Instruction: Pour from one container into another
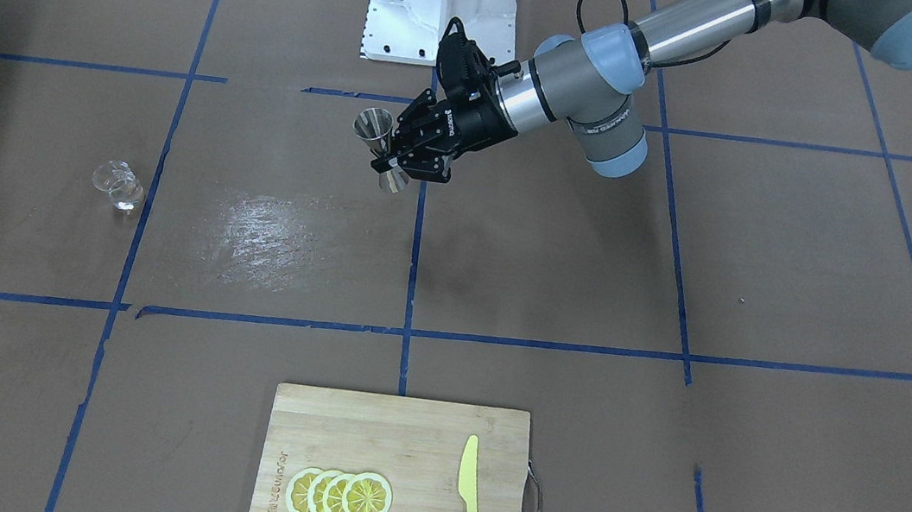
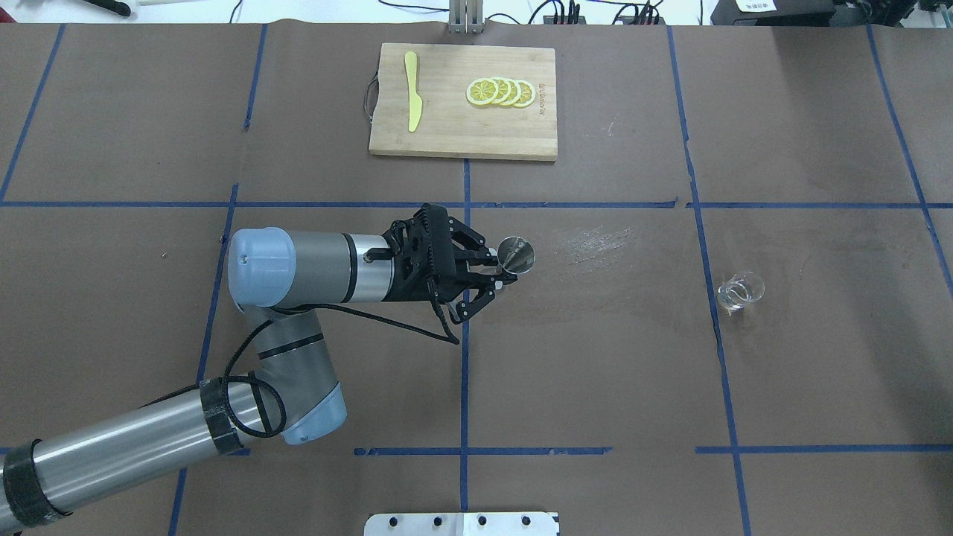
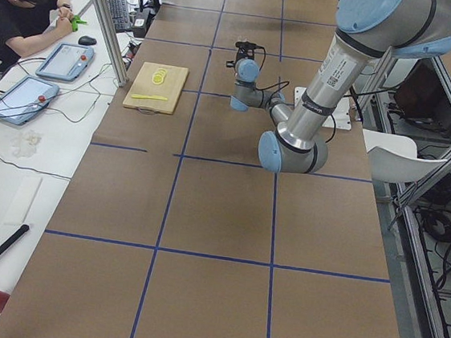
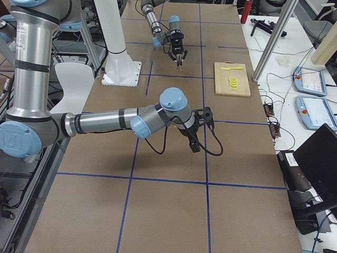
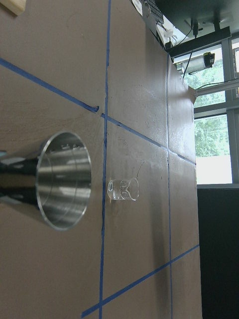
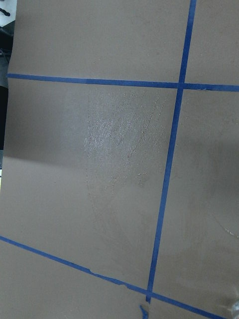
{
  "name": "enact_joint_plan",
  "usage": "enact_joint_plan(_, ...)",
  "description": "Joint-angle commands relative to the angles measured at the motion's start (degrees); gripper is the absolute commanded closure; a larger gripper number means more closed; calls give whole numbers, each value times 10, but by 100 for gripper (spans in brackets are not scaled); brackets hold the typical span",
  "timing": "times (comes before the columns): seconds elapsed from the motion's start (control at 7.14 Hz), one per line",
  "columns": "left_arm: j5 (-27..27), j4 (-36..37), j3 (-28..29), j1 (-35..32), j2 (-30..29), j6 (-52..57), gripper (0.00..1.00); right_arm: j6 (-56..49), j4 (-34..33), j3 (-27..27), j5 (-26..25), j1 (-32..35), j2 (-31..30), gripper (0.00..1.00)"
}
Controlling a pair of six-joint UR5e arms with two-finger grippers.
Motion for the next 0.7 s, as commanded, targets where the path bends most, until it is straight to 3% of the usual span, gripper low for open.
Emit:
enact_joint_plan(0.0, 11, 0, 0, -1, 1, 0, 100, 176, 60, 38, -16, -62, 2, 0)
enact_joint_plan(0.28, 18, 0, -1, -1, 2, -1, 100, 308, 94, 78, -142, -169, -1, 0)
enact_joint_plan(0.56, 19, 0, -1, -1, 4, -1, 100, 411, 94, 109, -318, -310, -1, 0)
